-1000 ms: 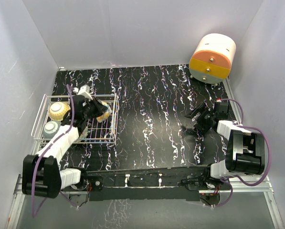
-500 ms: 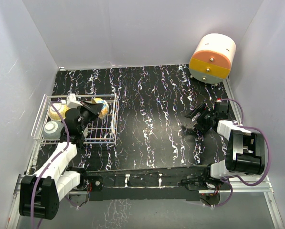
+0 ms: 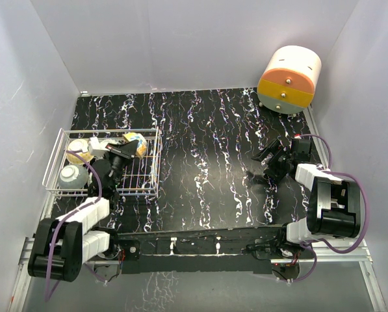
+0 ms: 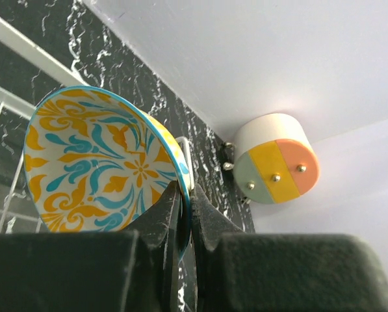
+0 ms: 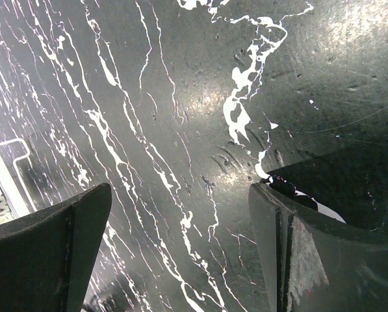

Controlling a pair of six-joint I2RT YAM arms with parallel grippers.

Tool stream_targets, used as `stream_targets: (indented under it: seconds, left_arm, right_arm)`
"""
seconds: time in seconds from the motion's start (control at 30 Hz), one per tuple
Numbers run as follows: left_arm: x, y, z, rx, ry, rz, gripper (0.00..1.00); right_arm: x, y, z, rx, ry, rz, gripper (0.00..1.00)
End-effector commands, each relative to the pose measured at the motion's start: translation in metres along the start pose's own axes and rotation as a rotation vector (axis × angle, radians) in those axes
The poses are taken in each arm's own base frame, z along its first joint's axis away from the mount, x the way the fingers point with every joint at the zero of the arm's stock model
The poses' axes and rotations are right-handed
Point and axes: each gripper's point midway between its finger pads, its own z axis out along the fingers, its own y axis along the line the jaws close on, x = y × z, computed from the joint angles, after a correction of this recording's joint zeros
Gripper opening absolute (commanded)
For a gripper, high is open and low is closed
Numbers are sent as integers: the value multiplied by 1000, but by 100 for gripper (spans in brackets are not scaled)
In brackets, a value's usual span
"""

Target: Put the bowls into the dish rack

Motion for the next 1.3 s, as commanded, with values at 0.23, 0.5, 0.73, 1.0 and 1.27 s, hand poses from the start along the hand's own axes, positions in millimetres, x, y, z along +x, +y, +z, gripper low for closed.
stream_targets:
  seconds: [0.23,0.5,0.73,1.0,1.27]
  left_arm:
    - [-27,-32,10,231,-175,-103,0]
    - [-11,-15,16,237,-148,-154,0]
    - [0,-2,17,187,-106,-181,0]
    - [13,31,4,33,-76,-226,17]
    - [4,38,-5,-78,-90,-164,46]
  right_arm:
    - [9,-25,0,118,33,-5,90]
    - [9,-27,0,128,32,-7,90]
    - [9,-29,2,130,35,-4,90]
    - [12,-31,5,129,41,3,90]
    - [13,-31,7,125,45,8,90]
